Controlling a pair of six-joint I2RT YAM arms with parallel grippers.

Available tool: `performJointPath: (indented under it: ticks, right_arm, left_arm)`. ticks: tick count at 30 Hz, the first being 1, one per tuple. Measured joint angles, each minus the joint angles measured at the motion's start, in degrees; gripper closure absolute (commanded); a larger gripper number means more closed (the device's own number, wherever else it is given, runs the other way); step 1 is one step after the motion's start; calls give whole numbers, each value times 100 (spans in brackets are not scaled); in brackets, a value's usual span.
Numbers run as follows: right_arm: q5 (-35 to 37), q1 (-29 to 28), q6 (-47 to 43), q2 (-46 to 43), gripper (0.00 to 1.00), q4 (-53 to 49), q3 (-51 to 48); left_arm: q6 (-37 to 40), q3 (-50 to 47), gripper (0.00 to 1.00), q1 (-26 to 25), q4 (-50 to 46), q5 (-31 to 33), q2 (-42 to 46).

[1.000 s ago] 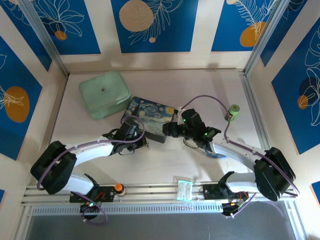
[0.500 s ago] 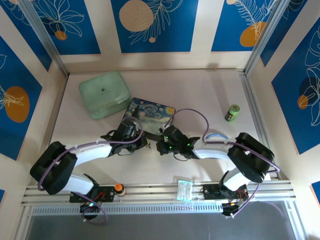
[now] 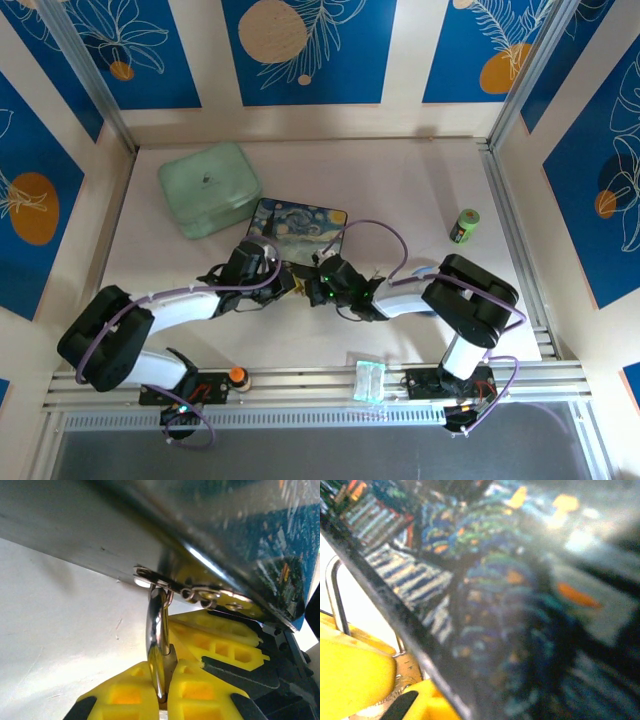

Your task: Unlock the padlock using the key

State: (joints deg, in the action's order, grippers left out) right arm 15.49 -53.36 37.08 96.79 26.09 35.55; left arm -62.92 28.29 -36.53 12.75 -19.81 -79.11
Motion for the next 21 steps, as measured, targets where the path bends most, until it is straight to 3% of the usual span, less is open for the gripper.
performJointPath:
  ticks: [3, 16, 21]
  right_arm:
    - [-157, 52, -39, 44, 91, 256, -76]
    - [-671, 105, 7, 326, 91, 1193, -179]
    - [-717, 111, 52, 354, 91, 1309, -199]
  left_arm:
    - [-4, -20, 88, 4, 81, -11, -20]
    - [-212, -195, 74, 74, 476, 74, -98]
    - [-328, -201, 82, 74, 457, 94, -85]
